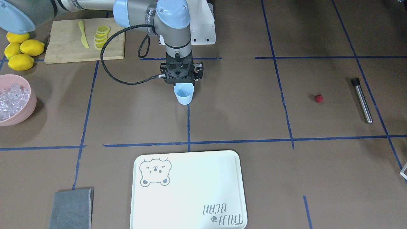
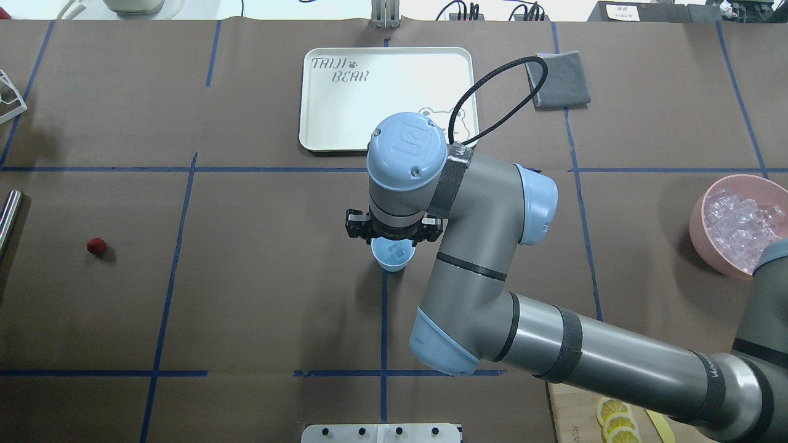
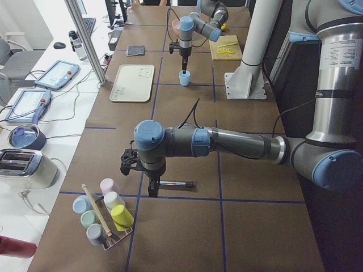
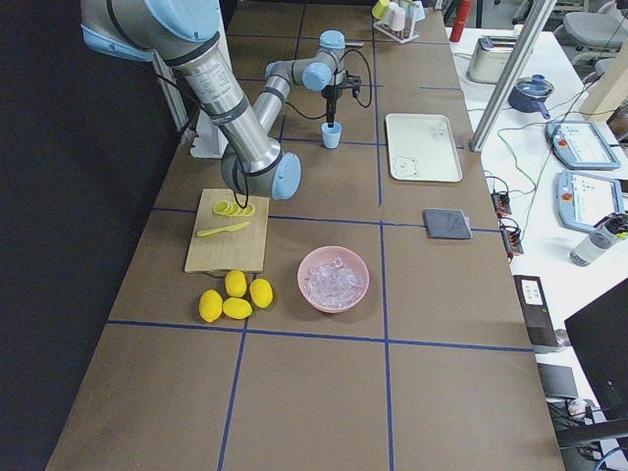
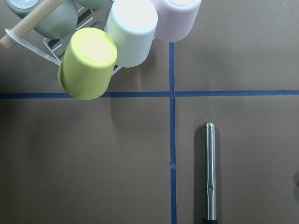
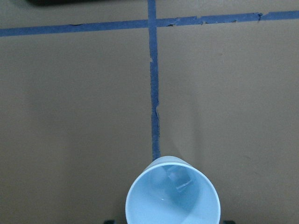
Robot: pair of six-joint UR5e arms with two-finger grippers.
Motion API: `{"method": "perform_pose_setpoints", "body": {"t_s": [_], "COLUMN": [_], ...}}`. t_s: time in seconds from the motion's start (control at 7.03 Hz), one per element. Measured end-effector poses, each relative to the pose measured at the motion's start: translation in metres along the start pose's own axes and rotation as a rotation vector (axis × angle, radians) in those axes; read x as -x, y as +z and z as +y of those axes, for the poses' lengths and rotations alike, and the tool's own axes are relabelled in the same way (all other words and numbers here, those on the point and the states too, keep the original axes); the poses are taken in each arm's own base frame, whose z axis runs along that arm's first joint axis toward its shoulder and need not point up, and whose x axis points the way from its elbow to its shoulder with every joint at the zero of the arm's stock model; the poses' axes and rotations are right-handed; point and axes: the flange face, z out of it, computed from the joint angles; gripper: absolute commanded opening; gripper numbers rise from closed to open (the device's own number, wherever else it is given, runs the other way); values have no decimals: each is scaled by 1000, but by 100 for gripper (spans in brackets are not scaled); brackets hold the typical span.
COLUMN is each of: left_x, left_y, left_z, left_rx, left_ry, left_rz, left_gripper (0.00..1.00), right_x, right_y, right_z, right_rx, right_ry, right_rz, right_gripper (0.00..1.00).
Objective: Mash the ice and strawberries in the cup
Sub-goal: 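Move the right gripper back to the pink bowl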
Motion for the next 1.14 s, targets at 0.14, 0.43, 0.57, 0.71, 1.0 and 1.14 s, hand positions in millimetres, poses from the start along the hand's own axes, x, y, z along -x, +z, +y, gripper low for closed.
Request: {"method": "perform_pose_setpoints", "body": {"t_s": [0.14,0.43,0.57,0.71,1.0,1.14], "left_x": [-1,-2,-2,-3,-4,-5], "left_y": [-1,-2,-2,-2,-4,-5], "left_z": [0,0,0,0,0,0], "left_rx": [-2,-4,-3,-4,-7,-10], "left_ry": [1,2,2,2,5,7], "left_rz": [2,3,3,3,3,3], "left_gripper": [100,100,100,100,100,100], "right_x": [-1,-30,-69,-119,-234,-289], "right_y": [-3,-24,-42,-65,-115,-129], "right_z": [-2,-21,-30,-39,-43,-38], "right_rx": [-4,-36,-60,-78,-90,-99], "right_ry": [2,19,23,19,-17,-29], "right_rz": [-4,-21,-32,-46,-63,-39], "right_gripper": [99,99,99,99,99,99]}}
